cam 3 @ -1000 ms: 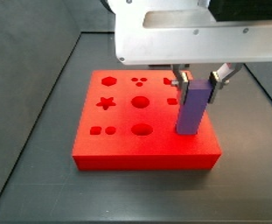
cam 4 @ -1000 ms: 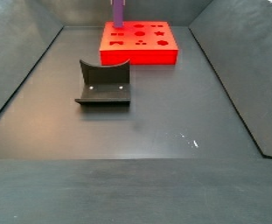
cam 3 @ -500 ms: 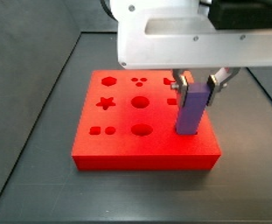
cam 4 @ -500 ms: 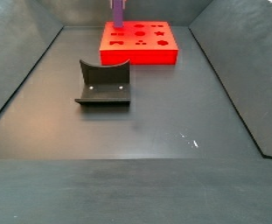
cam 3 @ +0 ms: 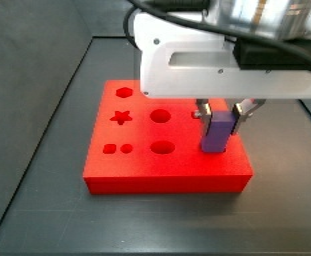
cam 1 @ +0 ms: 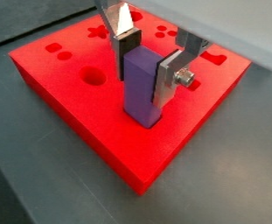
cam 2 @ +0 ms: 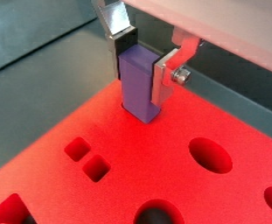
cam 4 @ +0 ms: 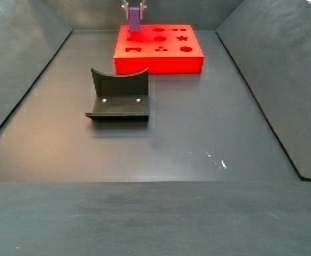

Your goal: Insert the rectangle object.

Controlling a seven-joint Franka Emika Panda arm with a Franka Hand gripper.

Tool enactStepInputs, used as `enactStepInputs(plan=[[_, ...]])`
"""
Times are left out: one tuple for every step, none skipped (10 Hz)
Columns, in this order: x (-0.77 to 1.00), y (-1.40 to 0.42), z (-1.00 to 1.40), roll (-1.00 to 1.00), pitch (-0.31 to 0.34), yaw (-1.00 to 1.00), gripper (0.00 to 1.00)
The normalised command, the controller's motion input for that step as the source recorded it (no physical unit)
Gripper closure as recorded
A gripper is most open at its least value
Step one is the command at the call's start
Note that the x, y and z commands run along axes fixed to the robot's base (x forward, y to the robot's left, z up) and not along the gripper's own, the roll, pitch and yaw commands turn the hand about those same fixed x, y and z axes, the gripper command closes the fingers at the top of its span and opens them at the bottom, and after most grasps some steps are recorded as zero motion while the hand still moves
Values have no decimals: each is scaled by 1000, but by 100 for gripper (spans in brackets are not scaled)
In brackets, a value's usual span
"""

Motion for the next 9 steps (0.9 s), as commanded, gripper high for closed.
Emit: enactStepInputs(plan=[[0,0,-223,70,0,0,100],[0,0,-80,36,0,0,100],[0,0,-74,31,0,0,100],[0,0,-89,27,0,0,100],[9,0,-266,24,-4,0,100],[71,0,-569,21,-11,0,100],[171,0,-691,0,0,0,100],[160,0,-449,0,0,0,100],[0,0,0,0,0,0,100]])
